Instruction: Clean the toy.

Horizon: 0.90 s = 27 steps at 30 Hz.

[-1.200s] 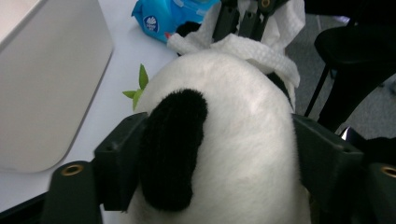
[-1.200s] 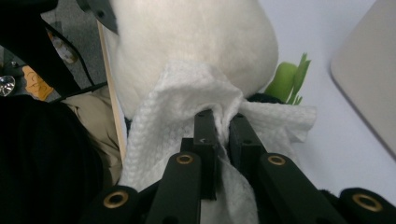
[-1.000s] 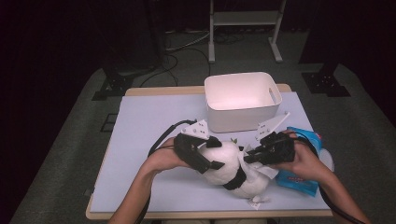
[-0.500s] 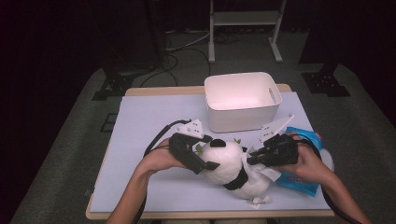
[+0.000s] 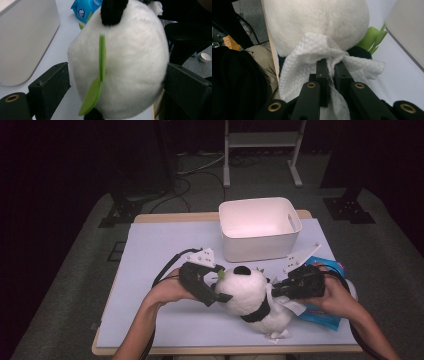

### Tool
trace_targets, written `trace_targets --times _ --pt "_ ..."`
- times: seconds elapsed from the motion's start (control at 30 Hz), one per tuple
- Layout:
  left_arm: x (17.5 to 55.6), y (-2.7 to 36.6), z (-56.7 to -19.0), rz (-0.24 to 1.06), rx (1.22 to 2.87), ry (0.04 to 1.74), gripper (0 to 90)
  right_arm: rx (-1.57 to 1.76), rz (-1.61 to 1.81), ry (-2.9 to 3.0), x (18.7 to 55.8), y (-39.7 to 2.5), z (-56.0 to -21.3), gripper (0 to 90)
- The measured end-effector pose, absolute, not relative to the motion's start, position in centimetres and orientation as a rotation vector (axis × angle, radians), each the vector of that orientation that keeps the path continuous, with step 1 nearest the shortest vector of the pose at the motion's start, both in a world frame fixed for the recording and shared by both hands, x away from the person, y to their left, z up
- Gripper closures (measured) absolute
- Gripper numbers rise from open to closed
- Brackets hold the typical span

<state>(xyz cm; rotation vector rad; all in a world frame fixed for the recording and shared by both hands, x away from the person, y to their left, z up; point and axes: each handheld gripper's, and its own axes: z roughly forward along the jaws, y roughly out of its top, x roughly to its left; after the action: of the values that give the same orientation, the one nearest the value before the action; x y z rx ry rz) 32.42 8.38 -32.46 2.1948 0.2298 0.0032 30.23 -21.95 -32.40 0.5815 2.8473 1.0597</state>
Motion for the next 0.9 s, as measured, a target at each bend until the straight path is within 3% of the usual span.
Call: trace_targets --times 0.53,0.7,0.9 --pt "33.0 6.8 -35.0 -0.095 2.229 0.232 3.7 0.647 1.071 2.827 30.2 -23.6 -32.8 83.0" --pt "33.1 6.7 -34.9 -0.094 2.199 0.208 16.1 0.665 1.097 2.819 30.3 -23.8 -32.9 83.1" --pt "33.0 6.8 -33.8 -0.051 2.193 0.203 22.0 0.675 1.162 2.793 30.5 -24.2 -32.6 83.2"
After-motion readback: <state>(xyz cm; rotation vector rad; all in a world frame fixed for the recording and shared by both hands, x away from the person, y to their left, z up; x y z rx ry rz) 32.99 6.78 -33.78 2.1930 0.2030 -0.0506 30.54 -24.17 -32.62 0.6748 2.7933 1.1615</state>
